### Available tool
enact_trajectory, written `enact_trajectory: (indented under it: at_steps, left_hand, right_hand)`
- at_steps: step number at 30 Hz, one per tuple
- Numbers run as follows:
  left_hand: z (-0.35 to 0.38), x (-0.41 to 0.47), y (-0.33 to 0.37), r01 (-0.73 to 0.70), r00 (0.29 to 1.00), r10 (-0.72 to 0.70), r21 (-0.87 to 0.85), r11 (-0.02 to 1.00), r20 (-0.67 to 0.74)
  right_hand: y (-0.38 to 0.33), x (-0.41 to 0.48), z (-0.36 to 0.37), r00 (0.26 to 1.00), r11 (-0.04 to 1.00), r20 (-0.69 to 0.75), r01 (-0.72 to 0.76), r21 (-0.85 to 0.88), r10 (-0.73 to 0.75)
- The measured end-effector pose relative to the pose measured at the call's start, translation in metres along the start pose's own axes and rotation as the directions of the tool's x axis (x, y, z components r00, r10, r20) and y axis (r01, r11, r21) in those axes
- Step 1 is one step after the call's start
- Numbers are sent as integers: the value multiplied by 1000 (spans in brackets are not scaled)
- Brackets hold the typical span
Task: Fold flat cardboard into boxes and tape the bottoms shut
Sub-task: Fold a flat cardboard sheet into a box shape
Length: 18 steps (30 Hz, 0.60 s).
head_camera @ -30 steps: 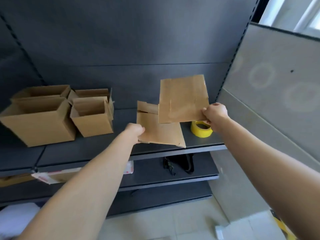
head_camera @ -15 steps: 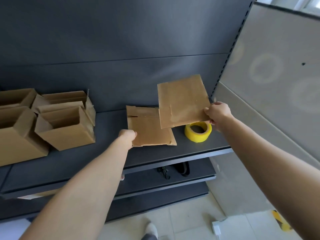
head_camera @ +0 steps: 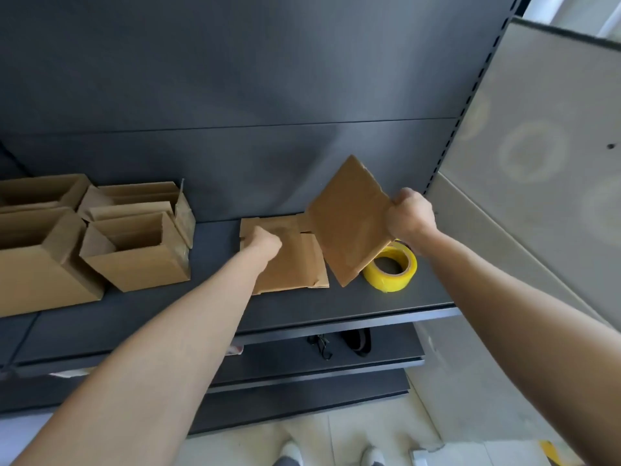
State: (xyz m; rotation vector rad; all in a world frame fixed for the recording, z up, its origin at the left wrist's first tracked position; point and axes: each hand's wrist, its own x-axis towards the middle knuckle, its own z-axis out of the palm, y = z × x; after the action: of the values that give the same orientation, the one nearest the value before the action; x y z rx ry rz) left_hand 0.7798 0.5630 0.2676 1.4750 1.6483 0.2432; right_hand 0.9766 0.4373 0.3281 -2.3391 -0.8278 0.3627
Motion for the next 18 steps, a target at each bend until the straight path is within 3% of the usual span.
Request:
enact_trajectory:
  at_steps: [5,10,18]
  left_hand:
    - [23,-31,46,-187,961,207,-119,975,183]
    - [30,-42,67,-258,948,276,-121,958,161]
    - [31,-48,81,-275,955,286,-132,952,74]
  right_hand:
    - [-1,-4,1,969,933,113,241,-267,-218]
    - [13,4,-7,921,799,183,390,-458,-345]
    - [24,23,-23,889,730,258,458,-507,-378]
